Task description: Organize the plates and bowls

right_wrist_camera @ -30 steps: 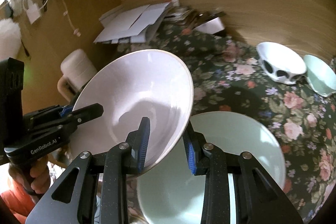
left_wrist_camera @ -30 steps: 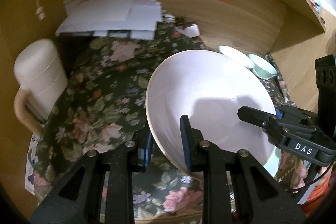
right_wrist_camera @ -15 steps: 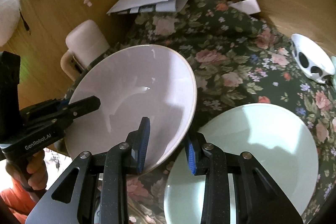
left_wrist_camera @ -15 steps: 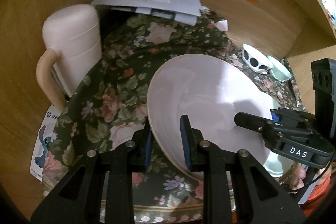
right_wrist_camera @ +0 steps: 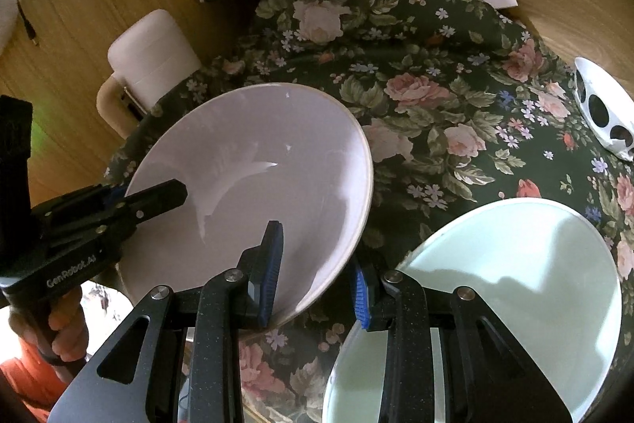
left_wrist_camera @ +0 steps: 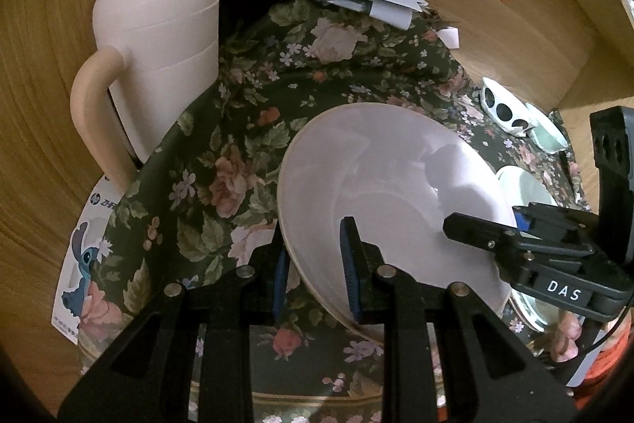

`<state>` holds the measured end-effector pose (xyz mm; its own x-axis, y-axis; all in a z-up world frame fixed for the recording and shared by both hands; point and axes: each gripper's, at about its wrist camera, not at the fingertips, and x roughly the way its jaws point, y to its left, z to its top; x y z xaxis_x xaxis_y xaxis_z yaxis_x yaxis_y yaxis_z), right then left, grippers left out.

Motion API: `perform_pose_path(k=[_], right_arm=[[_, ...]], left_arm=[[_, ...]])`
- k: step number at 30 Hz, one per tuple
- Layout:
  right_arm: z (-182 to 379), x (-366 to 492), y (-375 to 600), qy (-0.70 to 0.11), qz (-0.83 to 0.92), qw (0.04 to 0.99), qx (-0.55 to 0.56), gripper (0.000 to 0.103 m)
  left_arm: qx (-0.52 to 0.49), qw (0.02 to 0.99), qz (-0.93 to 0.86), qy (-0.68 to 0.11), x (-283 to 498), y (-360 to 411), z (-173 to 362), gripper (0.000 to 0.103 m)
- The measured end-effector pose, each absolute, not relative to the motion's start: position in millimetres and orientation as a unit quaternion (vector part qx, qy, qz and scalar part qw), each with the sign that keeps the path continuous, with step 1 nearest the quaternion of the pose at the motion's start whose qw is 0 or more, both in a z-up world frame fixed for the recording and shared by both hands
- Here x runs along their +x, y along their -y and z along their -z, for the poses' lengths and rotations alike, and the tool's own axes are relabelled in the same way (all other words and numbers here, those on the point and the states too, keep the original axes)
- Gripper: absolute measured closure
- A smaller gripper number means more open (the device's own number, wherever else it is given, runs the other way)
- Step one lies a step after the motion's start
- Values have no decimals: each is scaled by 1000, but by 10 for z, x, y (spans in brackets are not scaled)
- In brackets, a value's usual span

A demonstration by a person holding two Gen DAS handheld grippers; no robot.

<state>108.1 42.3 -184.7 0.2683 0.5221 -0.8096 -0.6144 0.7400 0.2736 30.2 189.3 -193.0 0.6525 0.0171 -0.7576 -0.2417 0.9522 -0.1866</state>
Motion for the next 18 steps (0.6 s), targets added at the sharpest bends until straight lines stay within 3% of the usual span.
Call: perform_pose_path(k=[10,18], right_arm=[[1831,1036,-333,-474,-357,803,-49,71],[1570,945,-124,-427,-348,834,-46,51]], left_arm=[[-130,901,-79,-407,299,-1879,1930,79],[-120,912,-98,-379,183,-1874,1711,57]])
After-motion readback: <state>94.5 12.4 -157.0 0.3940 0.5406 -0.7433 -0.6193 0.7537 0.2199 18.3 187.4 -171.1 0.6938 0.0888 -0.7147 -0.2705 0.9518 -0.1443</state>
